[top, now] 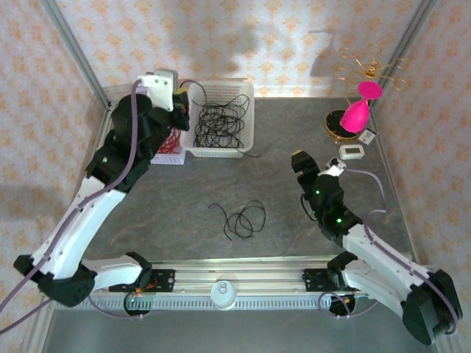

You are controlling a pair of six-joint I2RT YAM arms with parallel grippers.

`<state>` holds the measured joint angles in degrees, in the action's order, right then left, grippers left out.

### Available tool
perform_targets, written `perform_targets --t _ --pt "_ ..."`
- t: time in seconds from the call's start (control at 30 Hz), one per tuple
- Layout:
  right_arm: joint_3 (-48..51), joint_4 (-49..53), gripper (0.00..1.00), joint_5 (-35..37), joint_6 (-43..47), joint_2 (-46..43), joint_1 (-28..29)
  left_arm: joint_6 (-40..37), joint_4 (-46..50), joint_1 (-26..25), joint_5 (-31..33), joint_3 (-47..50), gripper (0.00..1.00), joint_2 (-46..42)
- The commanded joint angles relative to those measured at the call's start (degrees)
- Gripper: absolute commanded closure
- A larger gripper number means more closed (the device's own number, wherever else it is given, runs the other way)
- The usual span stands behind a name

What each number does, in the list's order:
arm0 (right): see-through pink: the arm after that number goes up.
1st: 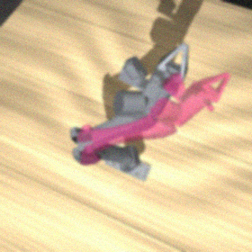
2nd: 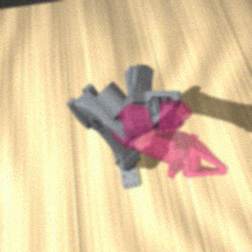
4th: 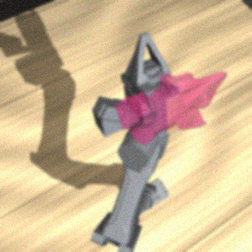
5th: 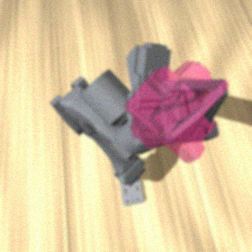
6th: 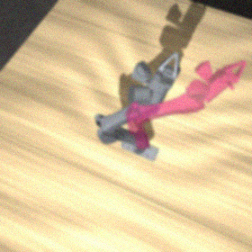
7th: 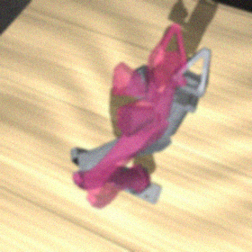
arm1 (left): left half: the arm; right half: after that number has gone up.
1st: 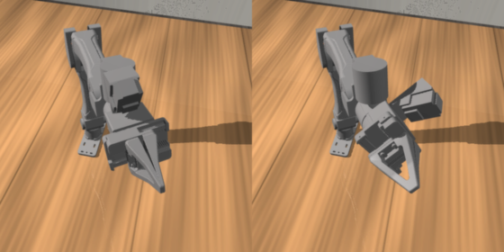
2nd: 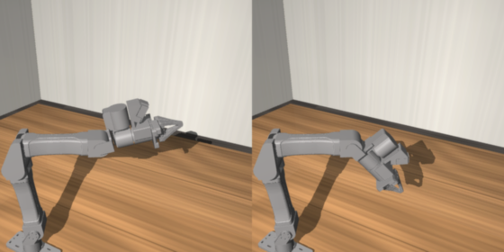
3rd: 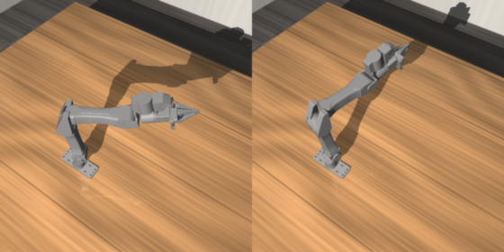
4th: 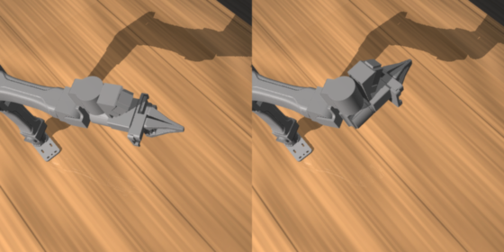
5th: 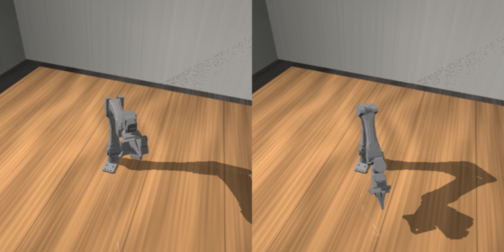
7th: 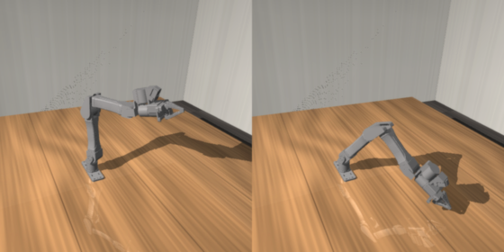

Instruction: Untangle the cables

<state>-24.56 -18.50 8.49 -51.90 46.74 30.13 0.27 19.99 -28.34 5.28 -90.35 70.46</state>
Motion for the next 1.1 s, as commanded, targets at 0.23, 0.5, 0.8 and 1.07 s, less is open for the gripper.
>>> perform_targets --t 0.23,0.5,0.8,1.07 --pt "-1.03 17.92 0.25 -0.16 15.25 -9.85 -0.16 -4.67 -6.75 4.03 2.15 -13.60 1.00 15.87" --pt "-0.62 22.37 0.26 -3.04 16.63 -13.47 -0.15 -1.99 -12.09 8.42 -1.80 -18.30 1.00 25.61" --pt "-0.81 23.95 0.26 -5.22 18.09 -13.52 -0.16 -0.41 -19.15 9.35 -1.84 -16.16 1.00 35.79" --pt "0.38 22.79 0.26 -4.91 17.98 -12.80 -0.16 3.33 -21.18 9.44 -5.55 -12.12 1.00 42.45"
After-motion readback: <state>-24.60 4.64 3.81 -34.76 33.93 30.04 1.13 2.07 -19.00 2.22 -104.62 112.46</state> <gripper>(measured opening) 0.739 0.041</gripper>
